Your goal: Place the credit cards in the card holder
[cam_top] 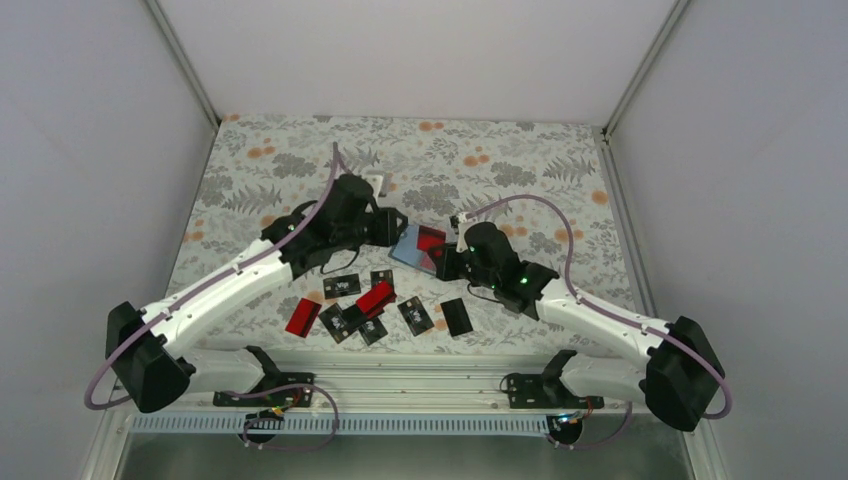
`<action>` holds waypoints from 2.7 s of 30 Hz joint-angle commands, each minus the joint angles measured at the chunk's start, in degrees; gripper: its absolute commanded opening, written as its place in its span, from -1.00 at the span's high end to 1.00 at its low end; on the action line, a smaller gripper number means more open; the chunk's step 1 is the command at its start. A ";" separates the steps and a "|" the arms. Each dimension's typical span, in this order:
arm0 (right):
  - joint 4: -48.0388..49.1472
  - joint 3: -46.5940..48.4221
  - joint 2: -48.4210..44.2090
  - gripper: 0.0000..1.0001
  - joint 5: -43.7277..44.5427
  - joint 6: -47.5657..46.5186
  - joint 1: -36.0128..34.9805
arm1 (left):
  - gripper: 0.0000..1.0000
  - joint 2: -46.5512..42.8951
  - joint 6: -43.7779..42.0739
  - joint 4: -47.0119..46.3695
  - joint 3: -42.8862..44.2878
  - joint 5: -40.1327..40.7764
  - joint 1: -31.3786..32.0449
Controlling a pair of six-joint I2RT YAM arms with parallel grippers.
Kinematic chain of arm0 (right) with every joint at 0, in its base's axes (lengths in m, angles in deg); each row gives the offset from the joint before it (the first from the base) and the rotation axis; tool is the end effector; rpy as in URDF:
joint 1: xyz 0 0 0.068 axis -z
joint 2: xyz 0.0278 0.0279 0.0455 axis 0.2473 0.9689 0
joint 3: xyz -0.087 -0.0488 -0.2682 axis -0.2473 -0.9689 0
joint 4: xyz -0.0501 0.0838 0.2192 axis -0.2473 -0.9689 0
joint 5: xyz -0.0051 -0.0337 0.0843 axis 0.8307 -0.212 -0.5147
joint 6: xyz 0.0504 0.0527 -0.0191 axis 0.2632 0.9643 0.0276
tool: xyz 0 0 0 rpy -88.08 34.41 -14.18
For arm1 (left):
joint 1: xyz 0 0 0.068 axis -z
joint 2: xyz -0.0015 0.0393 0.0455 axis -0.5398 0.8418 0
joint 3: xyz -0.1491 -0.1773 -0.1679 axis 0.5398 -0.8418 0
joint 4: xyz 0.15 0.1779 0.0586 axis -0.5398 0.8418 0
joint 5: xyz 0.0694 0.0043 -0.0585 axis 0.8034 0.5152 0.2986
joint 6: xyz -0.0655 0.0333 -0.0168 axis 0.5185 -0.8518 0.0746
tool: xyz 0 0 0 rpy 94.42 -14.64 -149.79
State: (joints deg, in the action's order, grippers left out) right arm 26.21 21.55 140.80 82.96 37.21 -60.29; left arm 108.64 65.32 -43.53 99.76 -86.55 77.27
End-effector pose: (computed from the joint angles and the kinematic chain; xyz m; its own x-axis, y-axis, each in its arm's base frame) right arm 0.1664 0.1804 0.2435 -0.7954 0.1105 -0.5959 -0.3296 0.7463 0.5783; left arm 0.1906 -0.1894 0.3157 -0.7567 -0.0230 -0.6534 0.3558 0.8239 -0.4411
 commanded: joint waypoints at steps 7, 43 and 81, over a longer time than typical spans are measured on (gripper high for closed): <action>20.17 -0.79 1.43 0.92 18.37 -25.07 0.12 | 0.05 6.22 10.48 -1.19 8.65 -4.64 -3.03; 29.29 3.19 12.77 0.92 36.55 -51.07 -8.54 | 0.51 16.98 11.75 -5.19 13.92 -19.36 -7.81; 15.75 10.87 9.25 -0.41 -39.31 -16.58 17.92 | 0.95 4.32 -3.52 -28.42 -2.65 -25.73 -17.26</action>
State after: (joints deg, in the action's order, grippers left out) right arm 37.40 30.62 147.86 69.48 10.50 -47.07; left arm 116.12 65.23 -61.70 100.28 -106.27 61.38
